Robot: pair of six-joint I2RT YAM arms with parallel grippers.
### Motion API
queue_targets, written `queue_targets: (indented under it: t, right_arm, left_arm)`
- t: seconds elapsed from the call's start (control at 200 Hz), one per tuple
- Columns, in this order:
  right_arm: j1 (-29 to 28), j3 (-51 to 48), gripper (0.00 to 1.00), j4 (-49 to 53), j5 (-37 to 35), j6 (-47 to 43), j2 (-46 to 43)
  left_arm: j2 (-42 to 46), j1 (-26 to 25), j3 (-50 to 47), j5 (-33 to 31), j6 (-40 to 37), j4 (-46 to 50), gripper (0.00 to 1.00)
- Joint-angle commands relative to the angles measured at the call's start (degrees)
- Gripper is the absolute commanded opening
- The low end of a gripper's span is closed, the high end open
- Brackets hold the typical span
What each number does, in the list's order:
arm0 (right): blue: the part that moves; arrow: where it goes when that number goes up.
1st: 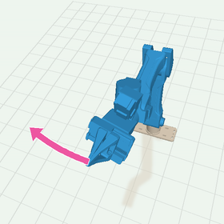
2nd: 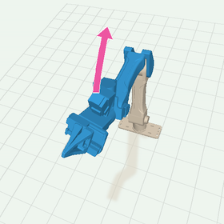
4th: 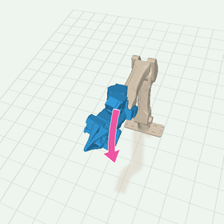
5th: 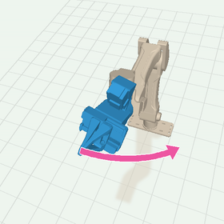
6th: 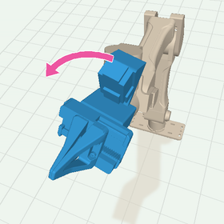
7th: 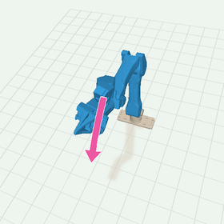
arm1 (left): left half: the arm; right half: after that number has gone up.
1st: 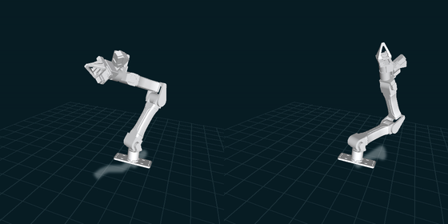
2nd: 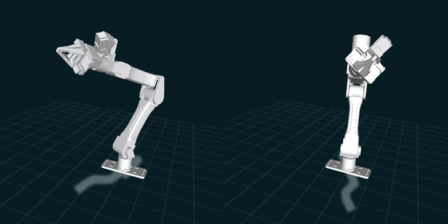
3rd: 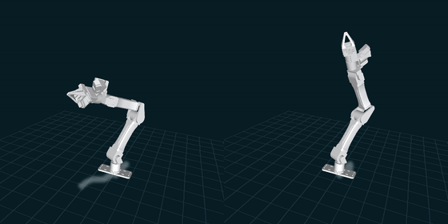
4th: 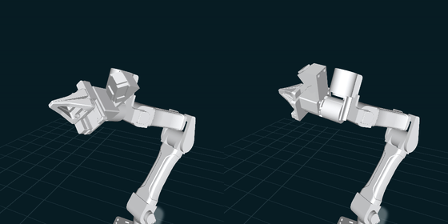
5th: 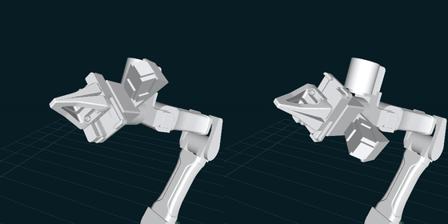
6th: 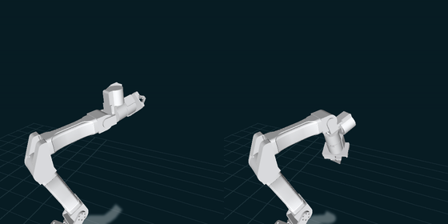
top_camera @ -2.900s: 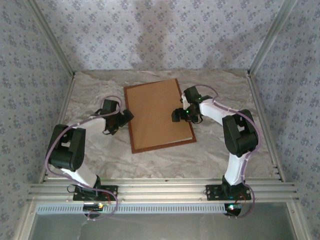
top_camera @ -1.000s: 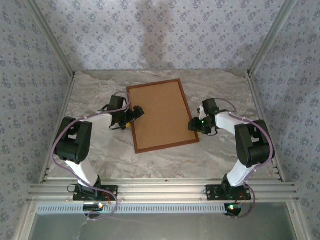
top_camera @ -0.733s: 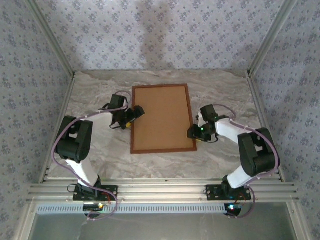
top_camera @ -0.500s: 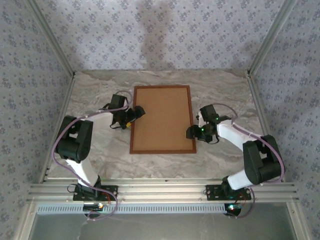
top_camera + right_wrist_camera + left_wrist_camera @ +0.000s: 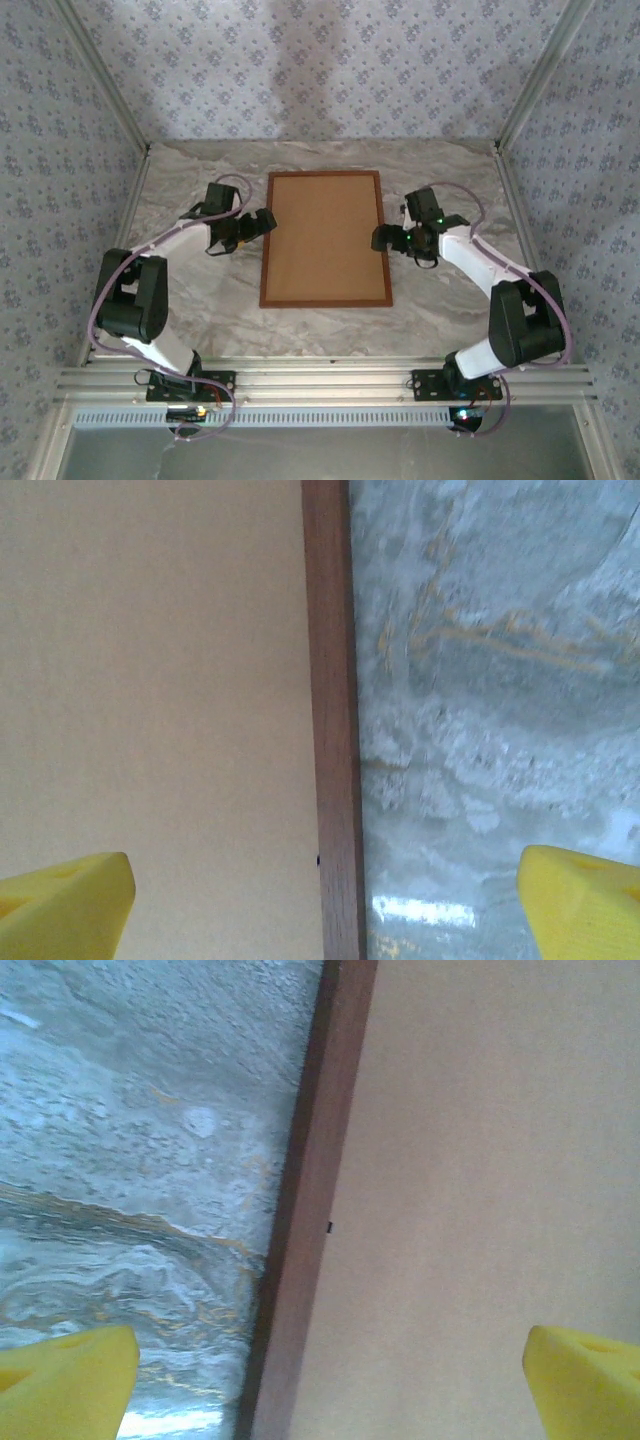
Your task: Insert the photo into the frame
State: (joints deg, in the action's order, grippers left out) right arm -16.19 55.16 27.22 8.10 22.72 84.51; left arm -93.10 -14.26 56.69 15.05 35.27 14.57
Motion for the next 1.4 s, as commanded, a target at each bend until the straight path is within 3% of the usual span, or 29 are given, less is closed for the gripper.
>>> queue_targets:
  t: [0.0,0.43,0.64,0.735,0.884,1.109,1.399]
  right_arm:
    - [1.1,2.7,1.0,-1.9,-0.2,-0.2,1.6]
    - [3.7,7.3,1.0,-8.2,-0.6,-4.7,5.4]
    - [5.6,9.3,1.0,-6.4,4.2,-1.9,8.8]
    - [6.0,9.2,1.0,-6.8,4.6,-1.7,9.5]
    - [6.0,9.0,1.0,-7.1,4.9,-1.2,9.9]
    - [6.0,10.7,1.0,-6.9,4.3,-1.0,11.4]
    - [7.4,18.7,1.0,-4.0,2.3,-0.5,16.1]
  left_arm:
    - [-0.5,0.1,3.2,-4.3,-5.9,5.8,0.99]
    - [-18.1,-1.1,21.5,-5.0,-11.7,12.9,0.78]
    - [-24.1,-3.0,26.8,-7.2,-11.9,14.8,0.58]
    - [-25.4,-4.3,27.6,-10.6,-12.7,15.6,0.51]
    - [-26.9,-4.5,27.4,-10.5,-12.5,15.6,0.42]
    - [-27.6,-5.1,26.3,-11.5,-13.3,15.8,0.11]
    - [-25.8,-7.7,22.0,-11.7,-16.0,15.5,0.03]
